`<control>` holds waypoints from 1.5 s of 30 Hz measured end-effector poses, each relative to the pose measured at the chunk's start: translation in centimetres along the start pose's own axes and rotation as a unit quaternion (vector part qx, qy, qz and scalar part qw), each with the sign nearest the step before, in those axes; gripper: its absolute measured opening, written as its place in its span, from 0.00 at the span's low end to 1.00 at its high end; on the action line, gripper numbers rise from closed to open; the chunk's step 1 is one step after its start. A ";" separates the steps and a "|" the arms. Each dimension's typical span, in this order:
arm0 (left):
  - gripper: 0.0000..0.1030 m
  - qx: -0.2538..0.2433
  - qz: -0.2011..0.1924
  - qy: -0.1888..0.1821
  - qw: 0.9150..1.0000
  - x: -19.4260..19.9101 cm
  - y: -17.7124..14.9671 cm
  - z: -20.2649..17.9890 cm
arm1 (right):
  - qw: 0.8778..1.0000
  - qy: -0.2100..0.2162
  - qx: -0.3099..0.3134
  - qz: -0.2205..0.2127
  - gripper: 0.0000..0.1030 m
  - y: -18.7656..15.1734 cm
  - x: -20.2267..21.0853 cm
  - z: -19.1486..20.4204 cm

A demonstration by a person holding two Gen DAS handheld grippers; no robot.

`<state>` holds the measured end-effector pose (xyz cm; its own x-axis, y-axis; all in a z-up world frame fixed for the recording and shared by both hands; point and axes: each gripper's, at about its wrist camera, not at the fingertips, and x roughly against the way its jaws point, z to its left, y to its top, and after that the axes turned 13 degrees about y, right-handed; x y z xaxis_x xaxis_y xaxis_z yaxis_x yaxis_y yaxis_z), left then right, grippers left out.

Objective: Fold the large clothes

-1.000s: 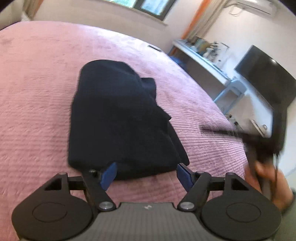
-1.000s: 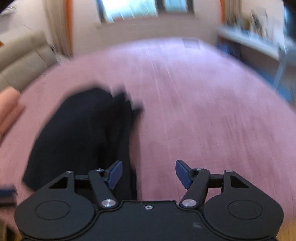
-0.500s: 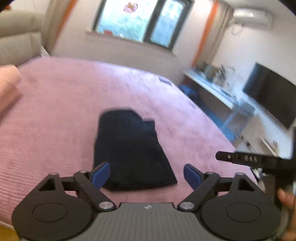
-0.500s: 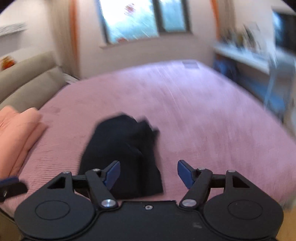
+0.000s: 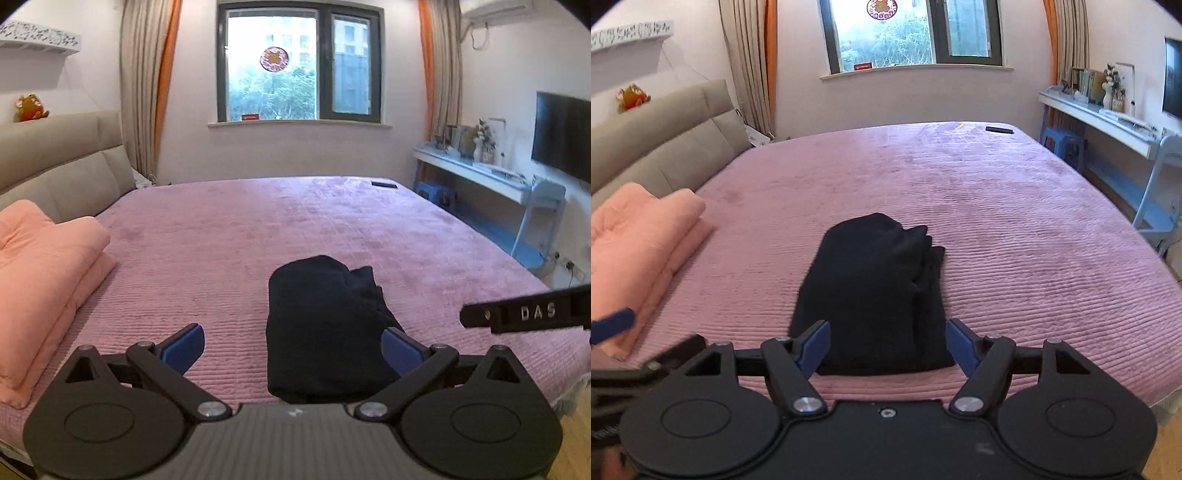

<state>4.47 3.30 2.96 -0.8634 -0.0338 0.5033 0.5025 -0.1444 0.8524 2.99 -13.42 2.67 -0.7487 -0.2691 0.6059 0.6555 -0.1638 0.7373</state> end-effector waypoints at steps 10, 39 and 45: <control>1.00 0.072 0.063 -0.052 0.994 -3.4 -2.0 -0.2 | 1.000 0.007 -0.014 0.020 0.80 -1.4 -0.6 -1.2; 1.00 0.063 0.078 -0.007 0.995 -3.3 -2.1 -1.7 | 1.000 -0.003 0.003 0.021 0.80 -1.8 -0.1 -1.3; 1.00 0.064 0.079 -0.009 0.995 -3.2 -2.1 -1.8 | 1.000 -0.003 0.006 0.022 0.80 -1.8 -0.3 -1.1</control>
<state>6.13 1.95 -0.72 -0.7730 -0.0274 0.6339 0.6343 -0.0115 0.7730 2.13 -14.07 0.84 -0.7200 -0.2700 0.6393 0.6862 -0.1398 0.7138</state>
